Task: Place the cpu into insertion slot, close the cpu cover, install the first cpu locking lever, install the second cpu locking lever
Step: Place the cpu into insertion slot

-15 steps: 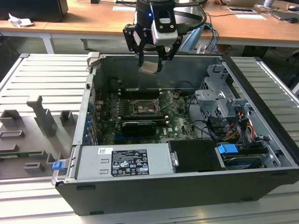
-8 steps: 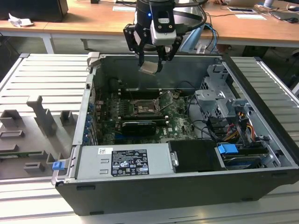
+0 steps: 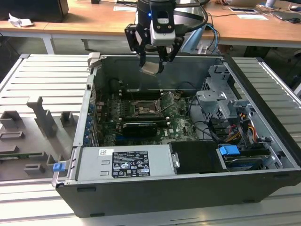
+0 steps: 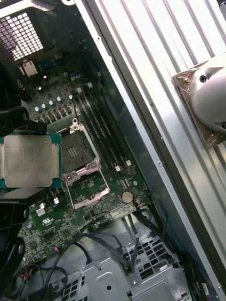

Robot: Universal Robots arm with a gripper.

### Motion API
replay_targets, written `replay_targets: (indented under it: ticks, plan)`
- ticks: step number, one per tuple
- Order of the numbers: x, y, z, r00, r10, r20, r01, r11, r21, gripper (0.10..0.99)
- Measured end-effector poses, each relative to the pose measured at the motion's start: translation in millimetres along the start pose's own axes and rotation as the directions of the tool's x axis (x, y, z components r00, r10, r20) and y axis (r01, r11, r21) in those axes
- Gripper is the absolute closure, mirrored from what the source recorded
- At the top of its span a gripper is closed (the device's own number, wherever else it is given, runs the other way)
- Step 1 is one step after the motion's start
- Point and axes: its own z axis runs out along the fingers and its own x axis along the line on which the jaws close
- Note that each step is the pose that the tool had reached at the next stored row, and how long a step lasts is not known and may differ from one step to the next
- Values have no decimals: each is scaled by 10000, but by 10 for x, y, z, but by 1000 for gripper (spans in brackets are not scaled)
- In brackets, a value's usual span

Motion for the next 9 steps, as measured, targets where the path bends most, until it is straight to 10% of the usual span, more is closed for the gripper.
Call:
replay_targets:
  ticks: [9]
  plan:
    - [0, 0, 1, 9988, 492, 44, -492, 9988, -12, 545]
